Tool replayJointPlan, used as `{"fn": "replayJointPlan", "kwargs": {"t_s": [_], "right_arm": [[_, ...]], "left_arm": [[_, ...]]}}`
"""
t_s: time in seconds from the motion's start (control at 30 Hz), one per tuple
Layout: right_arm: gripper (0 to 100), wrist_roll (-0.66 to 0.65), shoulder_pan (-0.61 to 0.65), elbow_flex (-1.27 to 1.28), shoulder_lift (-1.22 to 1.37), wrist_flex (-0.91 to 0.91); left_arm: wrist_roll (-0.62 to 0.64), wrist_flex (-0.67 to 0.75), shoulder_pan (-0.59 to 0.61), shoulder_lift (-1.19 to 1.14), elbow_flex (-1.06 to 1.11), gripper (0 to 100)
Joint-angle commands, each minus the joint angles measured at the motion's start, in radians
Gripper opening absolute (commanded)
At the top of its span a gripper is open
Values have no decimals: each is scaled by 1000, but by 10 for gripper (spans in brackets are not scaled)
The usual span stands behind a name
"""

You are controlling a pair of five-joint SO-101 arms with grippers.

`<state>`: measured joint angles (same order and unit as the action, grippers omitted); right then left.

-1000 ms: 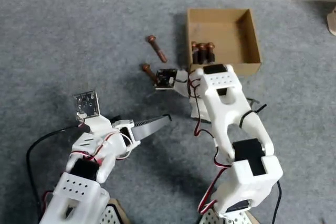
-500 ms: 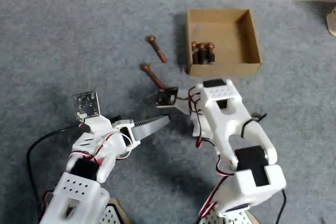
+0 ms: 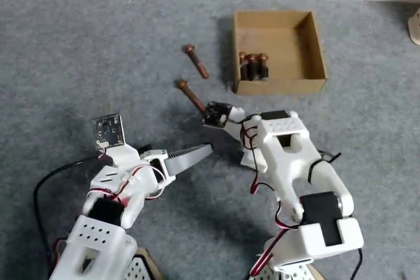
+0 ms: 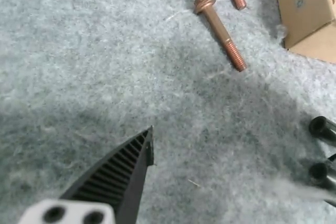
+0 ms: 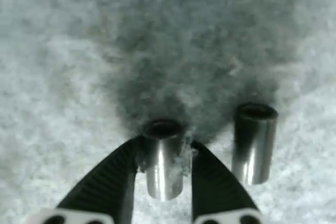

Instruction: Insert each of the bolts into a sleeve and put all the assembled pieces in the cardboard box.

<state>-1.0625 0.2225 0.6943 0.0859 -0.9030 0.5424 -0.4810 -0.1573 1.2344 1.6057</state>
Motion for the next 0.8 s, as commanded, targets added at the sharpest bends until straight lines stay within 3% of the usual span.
{"fn": "replayJointPlan", "kwargs": {"t_s": [0.0,0.27,0.53,0.77], "right_arm": [[5,106,-1,51,10,1],[5,404,-1,-10,-39,2],[5,712,-5,-8,-297,2],[5,965,-39,153,-553,130]], "left_arm": [[2,18,13,13,-12,630],[9,14,68,15,-38,630],[9,9,87,10,-81,630],[11,-238,87,4,-255,630]]}}
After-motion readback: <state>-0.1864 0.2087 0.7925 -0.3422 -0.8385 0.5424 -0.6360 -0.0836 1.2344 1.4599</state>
